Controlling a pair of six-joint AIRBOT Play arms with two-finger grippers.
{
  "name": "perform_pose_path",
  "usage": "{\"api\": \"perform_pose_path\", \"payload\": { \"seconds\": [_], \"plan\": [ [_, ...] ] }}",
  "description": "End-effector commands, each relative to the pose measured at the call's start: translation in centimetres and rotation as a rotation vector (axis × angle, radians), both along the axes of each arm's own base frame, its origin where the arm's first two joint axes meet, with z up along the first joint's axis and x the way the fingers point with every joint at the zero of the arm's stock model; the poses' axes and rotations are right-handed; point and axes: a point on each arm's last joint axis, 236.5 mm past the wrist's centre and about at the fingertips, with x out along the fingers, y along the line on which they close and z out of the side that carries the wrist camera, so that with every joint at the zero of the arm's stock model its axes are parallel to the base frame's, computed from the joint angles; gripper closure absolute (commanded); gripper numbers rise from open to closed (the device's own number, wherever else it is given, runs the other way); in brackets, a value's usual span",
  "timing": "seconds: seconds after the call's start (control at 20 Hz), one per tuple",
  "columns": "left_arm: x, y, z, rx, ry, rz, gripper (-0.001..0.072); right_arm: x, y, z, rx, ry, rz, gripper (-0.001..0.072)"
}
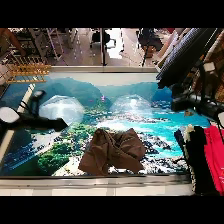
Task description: Fold the clothes and pants, and hang the long-sleeved shirts on hangers.
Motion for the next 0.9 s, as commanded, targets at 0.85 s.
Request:
{"api": "perform_pose_path", "payload": {
  "seconds": [0.85],
  "plan": [
    [-4.4,-13.1,-13.8,-0.269,0.277,0.016,0.0119,-17.0,13.1,-28.3,0.081,0.801,0.48,0.0274]
  ]
}}
